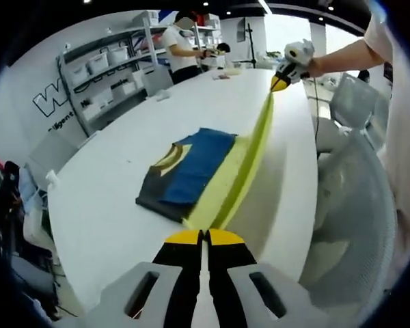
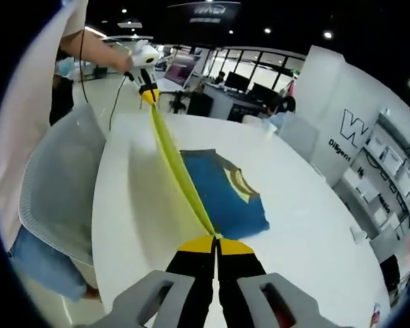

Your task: Fold the garment on the visible template until the final outline fits inside the template.

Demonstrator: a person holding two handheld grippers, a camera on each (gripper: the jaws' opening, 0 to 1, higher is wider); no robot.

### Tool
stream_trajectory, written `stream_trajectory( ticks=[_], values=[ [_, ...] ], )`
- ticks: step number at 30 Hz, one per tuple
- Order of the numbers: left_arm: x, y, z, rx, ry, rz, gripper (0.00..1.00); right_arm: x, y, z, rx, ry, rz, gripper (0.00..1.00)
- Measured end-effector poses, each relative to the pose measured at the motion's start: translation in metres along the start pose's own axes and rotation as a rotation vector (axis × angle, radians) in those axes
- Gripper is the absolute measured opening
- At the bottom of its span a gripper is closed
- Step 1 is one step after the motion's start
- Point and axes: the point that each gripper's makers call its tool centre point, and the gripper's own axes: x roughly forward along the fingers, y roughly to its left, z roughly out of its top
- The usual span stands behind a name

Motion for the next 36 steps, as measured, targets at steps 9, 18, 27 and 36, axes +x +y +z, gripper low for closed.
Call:
stream_trajectory(
  ticks=[9, 18, 27, 36],
  values=[
    [0.002, 0.036, 0.024, 0.002, -0.029, 0.046, 0.00, 0.008, -0.033, 0.024, 0.034, -0.056, -0.065, 0.00],
    [0.014, 0.069, 0.038, -0.015, -0.026, 0.079, 0.00, 0.022, -0.063, 0.035, 0.080, -0.086, -0.111, 0.00],
    [0.030, 0.100, 0.059, -0.021, -0.025, 0.094, 0.00, 0.039, -0.098, 0.037, 0.122, -0.097, -0.148, 0.00],
    [0.059, 0.131, 0.068, -0.038, -0.011, 0.110, 0.00, 0.065, -0.130, 0.025, 0.176, -0.087, -0.177, 0.00]
  ],
)
